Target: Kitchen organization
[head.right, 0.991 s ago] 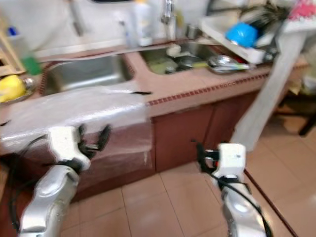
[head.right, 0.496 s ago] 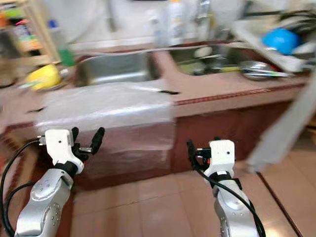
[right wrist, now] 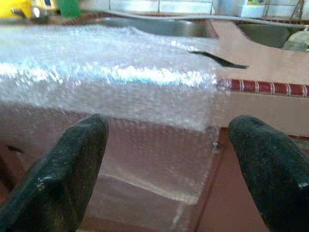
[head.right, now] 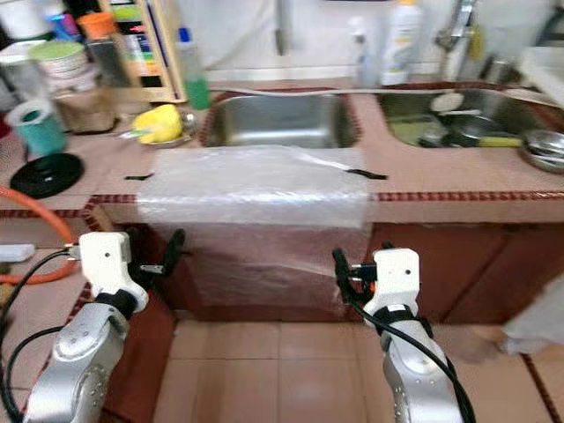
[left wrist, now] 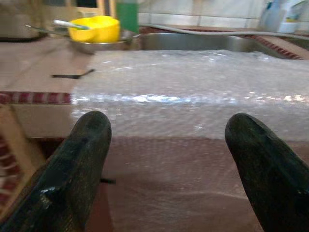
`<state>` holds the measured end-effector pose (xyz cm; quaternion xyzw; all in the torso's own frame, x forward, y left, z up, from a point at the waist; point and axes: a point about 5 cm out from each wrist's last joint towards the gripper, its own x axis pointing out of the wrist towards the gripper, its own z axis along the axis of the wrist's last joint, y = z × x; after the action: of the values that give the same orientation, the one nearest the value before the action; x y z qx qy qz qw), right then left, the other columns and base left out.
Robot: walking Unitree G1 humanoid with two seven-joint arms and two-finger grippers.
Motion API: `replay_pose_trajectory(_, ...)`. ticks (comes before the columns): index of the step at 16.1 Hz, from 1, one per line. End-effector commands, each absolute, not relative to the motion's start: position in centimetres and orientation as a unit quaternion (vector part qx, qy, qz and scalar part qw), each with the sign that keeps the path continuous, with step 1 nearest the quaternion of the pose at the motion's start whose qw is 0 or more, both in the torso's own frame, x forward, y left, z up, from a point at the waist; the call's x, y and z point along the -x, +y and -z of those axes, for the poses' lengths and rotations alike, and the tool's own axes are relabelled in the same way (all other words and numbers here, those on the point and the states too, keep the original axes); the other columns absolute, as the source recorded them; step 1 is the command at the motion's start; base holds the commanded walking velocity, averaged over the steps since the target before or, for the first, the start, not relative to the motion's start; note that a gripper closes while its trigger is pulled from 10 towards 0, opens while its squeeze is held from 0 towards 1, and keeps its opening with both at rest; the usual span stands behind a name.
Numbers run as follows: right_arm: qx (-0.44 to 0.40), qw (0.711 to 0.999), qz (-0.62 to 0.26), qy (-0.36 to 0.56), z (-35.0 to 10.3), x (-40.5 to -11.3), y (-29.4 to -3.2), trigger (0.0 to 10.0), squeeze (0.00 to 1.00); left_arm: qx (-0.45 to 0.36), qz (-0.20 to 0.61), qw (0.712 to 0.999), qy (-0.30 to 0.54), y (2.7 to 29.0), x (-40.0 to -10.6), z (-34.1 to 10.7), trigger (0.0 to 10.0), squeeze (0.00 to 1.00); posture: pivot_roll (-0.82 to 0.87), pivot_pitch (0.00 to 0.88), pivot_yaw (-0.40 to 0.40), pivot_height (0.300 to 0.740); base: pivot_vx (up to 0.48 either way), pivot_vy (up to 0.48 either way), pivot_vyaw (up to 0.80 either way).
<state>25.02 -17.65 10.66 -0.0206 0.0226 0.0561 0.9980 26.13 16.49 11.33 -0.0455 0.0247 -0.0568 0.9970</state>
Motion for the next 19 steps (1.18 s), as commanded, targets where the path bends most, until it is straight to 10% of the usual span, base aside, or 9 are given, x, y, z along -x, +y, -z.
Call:
replay_pose_trajectory(1, 0.019, 0.998, -0.057, 0.008, -11.5, -25.0, -17.8, 10.0, 0.00, 0.041, 0.067, 0.997, 0.007, 16.3, -26.2, -12.2, 10.0, 0.00, 0.02, 0.000, 0.071, 0.740, 0.000, 0.000, 0.00)
replay_pose_trajectory(19, 0.042, 0.992, -0.107, -0.055, -15.2, -26.2, -16.1, 10.0, 0.00, 0.066, 0.072, 0.994, -0.043, 15.7, -27.2, -14.7, 10.0, 0.00, 0.03, 0.000, 0.063, 0.740, 0.146, 0.000, 0.00)
